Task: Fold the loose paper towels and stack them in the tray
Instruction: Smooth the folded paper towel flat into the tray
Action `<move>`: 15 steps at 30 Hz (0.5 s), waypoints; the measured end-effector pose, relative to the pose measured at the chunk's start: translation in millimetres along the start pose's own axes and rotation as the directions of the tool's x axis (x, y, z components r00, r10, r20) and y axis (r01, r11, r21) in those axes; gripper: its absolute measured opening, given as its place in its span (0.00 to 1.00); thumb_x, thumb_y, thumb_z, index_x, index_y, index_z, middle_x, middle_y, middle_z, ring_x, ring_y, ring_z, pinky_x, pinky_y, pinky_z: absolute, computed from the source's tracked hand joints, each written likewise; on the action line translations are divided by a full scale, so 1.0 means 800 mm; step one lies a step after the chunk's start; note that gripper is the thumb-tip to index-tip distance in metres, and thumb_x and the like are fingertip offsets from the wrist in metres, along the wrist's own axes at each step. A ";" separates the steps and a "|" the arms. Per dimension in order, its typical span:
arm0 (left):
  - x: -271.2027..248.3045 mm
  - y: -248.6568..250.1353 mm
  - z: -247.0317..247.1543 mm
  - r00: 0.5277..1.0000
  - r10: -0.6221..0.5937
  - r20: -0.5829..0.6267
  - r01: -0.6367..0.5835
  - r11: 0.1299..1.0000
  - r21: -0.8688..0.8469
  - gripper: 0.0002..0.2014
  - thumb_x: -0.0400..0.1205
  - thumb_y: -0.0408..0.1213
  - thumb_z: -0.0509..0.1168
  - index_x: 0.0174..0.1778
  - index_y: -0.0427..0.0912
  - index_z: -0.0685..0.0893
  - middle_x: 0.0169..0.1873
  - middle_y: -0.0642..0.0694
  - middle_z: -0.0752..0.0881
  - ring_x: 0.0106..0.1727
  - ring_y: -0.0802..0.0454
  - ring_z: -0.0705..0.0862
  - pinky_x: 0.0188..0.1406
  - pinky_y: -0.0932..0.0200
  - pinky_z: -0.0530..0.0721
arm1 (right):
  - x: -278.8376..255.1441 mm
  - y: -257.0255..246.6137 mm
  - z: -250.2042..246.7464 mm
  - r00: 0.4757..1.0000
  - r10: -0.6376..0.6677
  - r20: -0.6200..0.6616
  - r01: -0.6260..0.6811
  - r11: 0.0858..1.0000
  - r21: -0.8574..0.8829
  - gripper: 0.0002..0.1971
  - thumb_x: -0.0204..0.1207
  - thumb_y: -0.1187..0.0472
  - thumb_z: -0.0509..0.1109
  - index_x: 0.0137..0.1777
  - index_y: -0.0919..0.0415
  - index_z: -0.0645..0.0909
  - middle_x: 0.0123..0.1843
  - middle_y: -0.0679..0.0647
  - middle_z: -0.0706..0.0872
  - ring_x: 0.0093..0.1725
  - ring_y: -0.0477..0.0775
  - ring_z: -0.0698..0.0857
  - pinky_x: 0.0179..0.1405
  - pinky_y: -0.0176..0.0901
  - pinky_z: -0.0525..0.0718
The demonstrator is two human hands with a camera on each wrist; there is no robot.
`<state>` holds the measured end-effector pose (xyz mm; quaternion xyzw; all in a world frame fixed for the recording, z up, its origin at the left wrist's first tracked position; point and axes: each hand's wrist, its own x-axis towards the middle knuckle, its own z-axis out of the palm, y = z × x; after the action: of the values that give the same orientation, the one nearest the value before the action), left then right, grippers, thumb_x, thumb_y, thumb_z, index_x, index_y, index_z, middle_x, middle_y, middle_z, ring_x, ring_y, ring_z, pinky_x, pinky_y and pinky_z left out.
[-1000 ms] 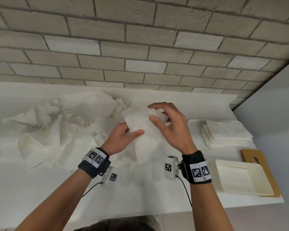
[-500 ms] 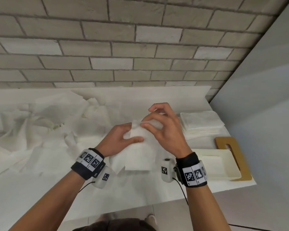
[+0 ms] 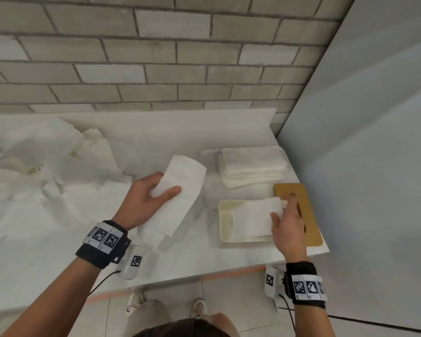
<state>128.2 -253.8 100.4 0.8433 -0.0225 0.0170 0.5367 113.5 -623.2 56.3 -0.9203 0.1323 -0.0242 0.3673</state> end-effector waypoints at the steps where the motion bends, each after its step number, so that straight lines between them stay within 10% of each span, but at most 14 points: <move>1: -0.003 0.001 0.007 1.000 -0.002 0.002 0.002 1.000 -0.002 0.13 0.82 0.51 0.77 0.51 0.44 0.91 0.49 0.48 0.93 0.52 0.46 0.92 0.52 0.41 0.90 | -0.001 0.009 0.003 0.999 0.015 0.048 -0.013 0.999 -0.031 0.28 0.89 0.70 0.68 0.84 0.54 0.64 0.46 0.57 0.86 0.44 0.64 0.88 0.46 0.57 0.86; 9: -0.015 0.023 0.037 0.997 0.034 0.069 -0.033 0.999 -0.022 0.11 0.82 0.46 0.79 0.55 0.44 0.92 0.54 0.48 0.92 0.56 0.46 0.92 0.58 0.36 0.89 | 0.007 0.025 -0.003 0.981 -0.058 0.183 0.065 0.997 -0.032 0.31 0.86 0.74 0.67 0.78 0.40 0.67 0.30 0.55 0.77 0.27 0.54 0.78 0.25 0.47 0.78; 15: -0.016 0.050 0.047 0.977 0.119 0.178 -0.126 0.992 0.029 0.06 0.83 0.44 0.78 0.54 0.49 0.94 0.53 0.50 0.90 0.55 0.50 0.91 0.57 0.43 0.89 | 0.010 0.012 -0.027 0.968 -0.109 0.226 0.172 0.944 -0.280 0.20 0.90 0.57 0.72 0.76 0.44 0.70 0.47 0.55 0.89 0.45 0.55 0.87 0.49 0.59 0.91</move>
<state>113.5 -304.7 120.1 0.8492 -0.1213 -0.0238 0.5134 116.0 -646.0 65.1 -0.9697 0.0291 0.0657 0.2335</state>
